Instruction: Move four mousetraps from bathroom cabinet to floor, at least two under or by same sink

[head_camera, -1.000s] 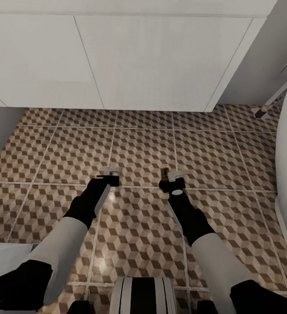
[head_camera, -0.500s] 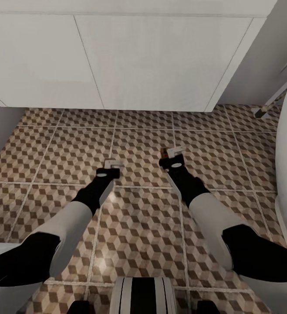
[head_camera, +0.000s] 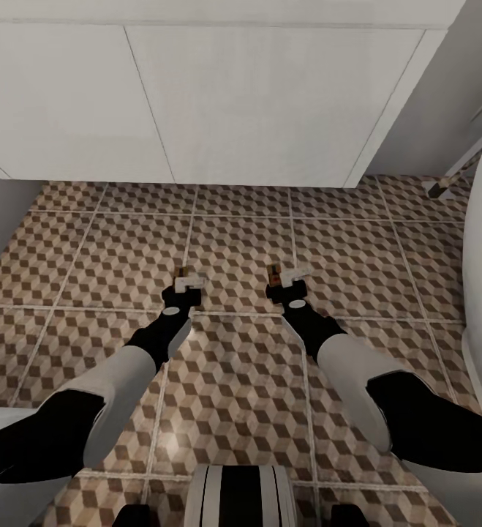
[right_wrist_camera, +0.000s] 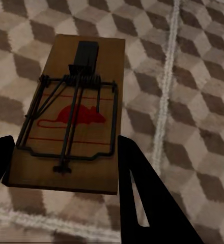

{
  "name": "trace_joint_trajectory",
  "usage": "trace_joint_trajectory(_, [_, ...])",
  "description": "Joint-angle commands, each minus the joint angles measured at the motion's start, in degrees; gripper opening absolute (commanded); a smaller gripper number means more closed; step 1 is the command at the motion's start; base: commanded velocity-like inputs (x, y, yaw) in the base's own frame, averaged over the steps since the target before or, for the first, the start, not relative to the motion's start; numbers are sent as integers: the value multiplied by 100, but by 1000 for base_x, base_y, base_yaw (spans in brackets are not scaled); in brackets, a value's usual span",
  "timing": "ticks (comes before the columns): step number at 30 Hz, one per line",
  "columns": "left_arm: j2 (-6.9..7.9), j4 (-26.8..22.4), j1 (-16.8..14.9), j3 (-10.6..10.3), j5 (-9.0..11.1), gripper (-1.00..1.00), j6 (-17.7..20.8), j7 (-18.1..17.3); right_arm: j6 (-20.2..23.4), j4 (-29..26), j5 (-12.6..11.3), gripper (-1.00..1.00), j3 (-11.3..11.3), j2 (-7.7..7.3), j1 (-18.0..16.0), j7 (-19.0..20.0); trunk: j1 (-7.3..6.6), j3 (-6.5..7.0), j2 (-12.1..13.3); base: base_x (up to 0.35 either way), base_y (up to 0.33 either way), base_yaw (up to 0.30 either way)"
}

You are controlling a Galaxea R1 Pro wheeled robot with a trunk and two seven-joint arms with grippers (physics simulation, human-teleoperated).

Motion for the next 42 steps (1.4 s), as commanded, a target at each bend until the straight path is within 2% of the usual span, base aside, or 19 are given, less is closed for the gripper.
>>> trace_joint_trajectory(1, [5, 36, 0, -50, 19, -100, -41, 49, -36, 49, 40, -100, -5, 2, -4, -8, -1, -3, -1, 0, 0, 0])
trace_joint_trajectory(4, [11, 66, 39, -52, 15, -100, -68, 43, -111, 114, 39, -100, -5, 2, -1, -8, -1, -3, -1, 0, 0, 0])
trace_joint_trajectory(12, [22, 86, 259, -53, 12, -100, -92, 13, -650, 559, 39, -100, -5, 2, 3, -10, -1, -3, -1, 0, 0, 0])
trace_joint_trajectory(21, [19, 87, 434, -53, 12, -100, -97, 11, -898, 851, 33, -100, -5, 2, 3, -10, -1, -3, -1, 0, 0, 0])
trace_joint_trajectory(32, [11, 86, 462, -53, 12, -100, -96, 5, -1023, 932, 34, -100, -5, 2, 3, -10, -1, -3, -1, 0, 0, 0])
trace_joint_trajectory(42, [17, 14, 465, -53, 10, -100, -96, 10, -1026, 990, 39, -100, -5, 2, 12, -10, 25, -224, -15, 0, 0, 0])
